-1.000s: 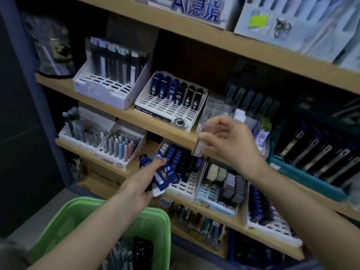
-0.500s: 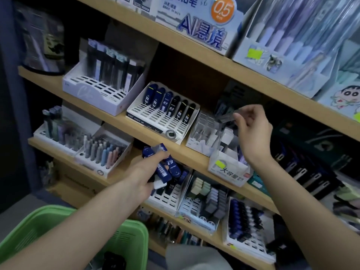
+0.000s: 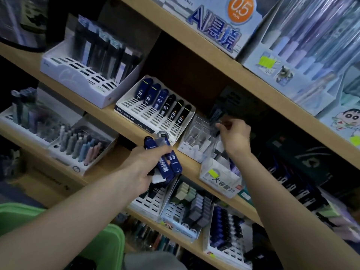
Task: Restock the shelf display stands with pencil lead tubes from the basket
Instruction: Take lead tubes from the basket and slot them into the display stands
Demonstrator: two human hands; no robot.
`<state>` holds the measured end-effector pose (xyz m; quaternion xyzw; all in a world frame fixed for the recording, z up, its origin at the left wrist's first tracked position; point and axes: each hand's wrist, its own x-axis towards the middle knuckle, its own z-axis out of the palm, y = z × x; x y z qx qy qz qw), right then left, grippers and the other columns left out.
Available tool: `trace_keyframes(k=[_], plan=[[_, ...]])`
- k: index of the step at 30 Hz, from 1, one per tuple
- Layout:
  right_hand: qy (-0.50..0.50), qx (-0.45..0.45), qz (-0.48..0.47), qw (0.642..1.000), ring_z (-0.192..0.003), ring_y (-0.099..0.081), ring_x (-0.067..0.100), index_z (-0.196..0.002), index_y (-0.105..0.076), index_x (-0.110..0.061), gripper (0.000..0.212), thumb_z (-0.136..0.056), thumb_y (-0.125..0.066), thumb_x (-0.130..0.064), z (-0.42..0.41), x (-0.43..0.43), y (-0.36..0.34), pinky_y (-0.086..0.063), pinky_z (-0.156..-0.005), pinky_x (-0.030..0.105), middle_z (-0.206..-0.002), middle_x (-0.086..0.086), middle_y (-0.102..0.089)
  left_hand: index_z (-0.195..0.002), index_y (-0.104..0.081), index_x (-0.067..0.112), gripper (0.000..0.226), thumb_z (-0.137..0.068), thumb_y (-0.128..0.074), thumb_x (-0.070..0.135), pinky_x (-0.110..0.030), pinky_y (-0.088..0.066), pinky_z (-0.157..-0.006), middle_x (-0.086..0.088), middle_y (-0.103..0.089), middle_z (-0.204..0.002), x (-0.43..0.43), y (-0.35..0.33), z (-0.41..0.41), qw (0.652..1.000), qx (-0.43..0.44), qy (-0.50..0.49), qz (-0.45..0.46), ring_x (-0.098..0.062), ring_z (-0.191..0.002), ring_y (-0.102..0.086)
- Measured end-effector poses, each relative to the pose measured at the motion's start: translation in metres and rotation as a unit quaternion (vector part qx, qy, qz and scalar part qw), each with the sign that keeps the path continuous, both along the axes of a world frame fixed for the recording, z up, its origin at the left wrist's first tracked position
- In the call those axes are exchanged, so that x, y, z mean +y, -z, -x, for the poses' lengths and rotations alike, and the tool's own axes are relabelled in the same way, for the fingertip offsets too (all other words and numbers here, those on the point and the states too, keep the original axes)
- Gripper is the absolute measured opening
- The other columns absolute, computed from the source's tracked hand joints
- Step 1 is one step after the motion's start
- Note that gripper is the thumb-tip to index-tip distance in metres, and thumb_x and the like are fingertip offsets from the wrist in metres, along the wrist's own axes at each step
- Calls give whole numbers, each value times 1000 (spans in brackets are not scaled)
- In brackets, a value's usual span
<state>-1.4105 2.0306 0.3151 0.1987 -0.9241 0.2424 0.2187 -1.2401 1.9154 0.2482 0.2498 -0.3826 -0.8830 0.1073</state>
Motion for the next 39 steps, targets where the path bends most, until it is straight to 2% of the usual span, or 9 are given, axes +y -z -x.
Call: trace_keyframes(k=[4,8,14,22,26,29,32,35,39], plan=[[20,-33,-16,999,-96,-61,23,-110,-65,-7,25,-89,-65,-22,9,-4,-1,-42,-76,25,-107,11,-67,-82,-59,14,10,-84,-68,11,-23,-49,-43,-4,-59,-73,-2,-3,7,1000,10,13,2,-13,-61,-55],[20,-66,-59,996,-90,-59,21,-104,-66,-12,18,-89,-65,-22,14,-10,-6,-43,-74,26,-103,9,-66,-84,-59,15,10,-84,-68,11,-20,-48,-37,-2,-57,-72,-5,-9,12,999,25,21,15,-11,-60,-54],[9,-72,-123,990,-94,-63,25,-92,-70,-13,8,-88,-66,-19,21,-18,-13,-51,-77,31,-101,12,-69,-79,-59,18,12,-84,-69,12,-26,-46,-49,0,-59,-71,-8,-14,19,998,42,31,24,-10,-58,-55],[36,-21,-163,986,-101,-61,33,-109,-64,-6,23,-88,-65,-16,27,-24,-9,-52,-86,40,-110,17,-65,-80,-61,20,13,-85,-67,10,-30,-44,-54,-1,-61,-78,-10,-11,19,997,54,40,24,-13,-66,-56],[54,1,-185,981,-97,-61,32,-115,-61,-9,25,-93,-57,-20,19,-23,-9,-49,-73,32,-110,14,-64,-80,-60,21,13,-85,-67,11,-28,-45,-52,0,-60,-76,-9,-10,16,998,48,39,29,-11,-63,-56],[36,11,-167,985,-96,-59,31,-115,-57,-7,24,-96,-49,-20,-2,-17,-10,-47,-72,33,-108,14,-62,-85,-61,19,10,-85,-67,12,-28,-44,-53,-1,-61,-79,-10,-10,13,998,43,29,27,-11,-65,-56],[-73,61,-80,992,-91,-59,19,-116,-55,-9,23,-96,-50,-18,-35,-10,-6,-50,-77,35,-105,6,-61,-95,-61,14,13,-84,-68,14,-26,-43,-50,-2,-60,-80,-10,-9,12,999,37,14,22,-11,-66,-56],[-159,-27,-31,986,-74,-54,2,-108,-55,-18,16,-98,-47,-28,-75,-7,-3,-46,-68,21,-85,-9,-57,-102,-60,12,21,-84,-70,15,-29,-44,-53,-3,-61,-81,-9,-7,11,999,32,-7,13,-12,-66,-56],[-196,-217,-36,956,-73,-63,7,-115,-52,-17,29,-92,-57,-35,-110,-5,3,-52,-68,21,-83,-4,-63,-101,-63,13,22,-82,-72,18,-27,-46,-50,-3,-65,-82,-4,-9,10,999,26,-18,23,-13,-65,-59]])
